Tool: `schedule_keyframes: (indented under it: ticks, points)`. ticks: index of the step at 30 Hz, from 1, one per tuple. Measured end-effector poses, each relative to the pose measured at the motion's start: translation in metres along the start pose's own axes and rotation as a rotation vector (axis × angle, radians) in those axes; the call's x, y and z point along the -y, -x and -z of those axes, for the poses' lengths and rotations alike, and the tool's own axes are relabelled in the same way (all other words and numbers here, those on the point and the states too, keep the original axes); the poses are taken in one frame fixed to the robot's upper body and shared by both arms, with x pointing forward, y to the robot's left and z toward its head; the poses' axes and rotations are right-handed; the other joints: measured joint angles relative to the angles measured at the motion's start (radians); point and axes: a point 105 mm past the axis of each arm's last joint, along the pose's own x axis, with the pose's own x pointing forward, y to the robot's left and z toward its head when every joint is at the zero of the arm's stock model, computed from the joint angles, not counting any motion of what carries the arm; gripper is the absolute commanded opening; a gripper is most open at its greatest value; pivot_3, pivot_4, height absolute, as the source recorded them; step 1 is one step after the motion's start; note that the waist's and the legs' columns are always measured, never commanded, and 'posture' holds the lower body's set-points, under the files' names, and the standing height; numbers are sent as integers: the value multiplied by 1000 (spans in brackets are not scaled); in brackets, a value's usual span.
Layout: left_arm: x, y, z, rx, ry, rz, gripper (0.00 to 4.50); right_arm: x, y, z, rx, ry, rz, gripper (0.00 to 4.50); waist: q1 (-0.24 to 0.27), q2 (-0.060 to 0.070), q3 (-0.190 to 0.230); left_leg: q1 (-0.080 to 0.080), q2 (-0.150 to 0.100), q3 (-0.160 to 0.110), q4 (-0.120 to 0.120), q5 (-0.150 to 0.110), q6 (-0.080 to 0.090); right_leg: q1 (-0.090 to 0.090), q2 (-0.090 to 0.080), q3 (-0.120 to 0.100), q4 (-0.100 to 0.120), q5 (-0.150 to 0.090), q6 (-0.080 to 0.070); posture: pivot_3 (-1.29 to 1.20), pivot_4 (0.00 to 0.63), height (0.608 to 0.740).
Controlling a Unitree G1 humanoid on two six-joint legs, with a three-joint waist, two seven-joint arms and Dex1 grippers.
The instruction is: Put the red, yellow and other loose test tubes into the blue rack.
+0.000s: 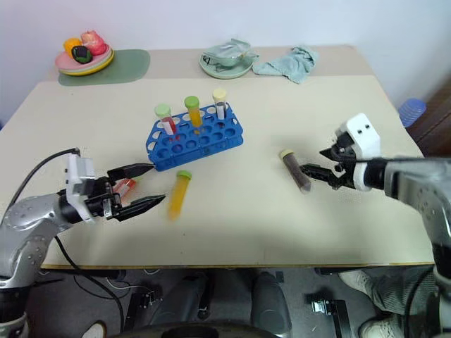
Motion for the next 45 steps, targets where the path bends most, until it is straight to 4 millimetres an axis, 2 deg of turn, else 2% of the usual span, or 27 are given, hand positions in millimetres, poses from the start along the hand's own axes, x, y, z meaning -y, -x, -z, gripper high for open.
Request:
schedule_keyframes:
  ticks: [6,9,13,19,22,25,32,36,37,40,41,45]
  points:
    - [1,-18,-4,37,6,46,4190,8,-23,-13,-155,-125,-1,3833,3,0,0,-1,-1,0,0,0,0,-1,0,0,0,0,0,0,150,740]
    - [3,-22,-2,45,17,57,4190,13,-37,-9,-228,-177,20,3833,1,0,0,-2,-1,0,0,0,0,-2,0,0,0,0,0,0,150,740]
    - [8,-29,0,52,31,80,4190,28,-51,-3,-314,-217,106,3833,0,0,0,-2,-1,0,0,1,-2,-3,0,0,1,0,0,0,150,740]
    - [10,-32,3,59,44,86,4190,42,-65,-11,-353,-230,179,3833,-1,0,0,-2,-1,1,0,1,-2,-3,0,0,1,0,0,0,150,740]
    - [14,-35,7,57,59,95,4190,42,-73,-14,-367,-211,184,3833,-1,0,0,-2,-1,1,0,1,-2,-4,0,0,1,0,0,0,150,740]
    - [15,-35,9,58,66,93,4190,39,-81,-9,-395,-209,166,3833,-1,0,0,-2,-1,1,0,1,-2,-4,0,0,1,0,0,0,150,740]
    - [17,-33,13,49,81,78,4190,38,-87,-4,-425,-174,150,3833,-3,0,0,-2,-1,0,0,2,-3,-4,0,0,2,0,0,0,150,740]
    - [19,-33,11,47,71,82,4239,36,-89,-3,-431,-162,146,2046,-4,0,0,-2,-1,0,0,1,-2,-4,0,1,2,0,0,0,150,740]
    - [18,-32,11,45,70,81,4239,35,-90,-3,-432,-160,140,2046,-4,0,0,-2,-1,0,0,1,-2,-4,0,0,2,0,0,0,150,740]
    - [19,-31,12,41,71,73,4239,34,-91,-3,-434,-155,133,1063,-3,0,0,-2,-1,0,0,2,-3,-4,0,1,2,0,0,0,150,740]
    - [19,-30,12,40,71,73,4239,34,-91,-3,-434,-153,131,859,-3,0,0,-2,-1,0,0,1,-2,-4,0,1,2,0,0,0,150,740]
    - [19,-30,12,35,71,71,4239,33,-92,-3,-433,-147,127,859,-5,0,0,-2,-1,0,0,1,-2,-4,0,0,2,0,0,0,150,740]
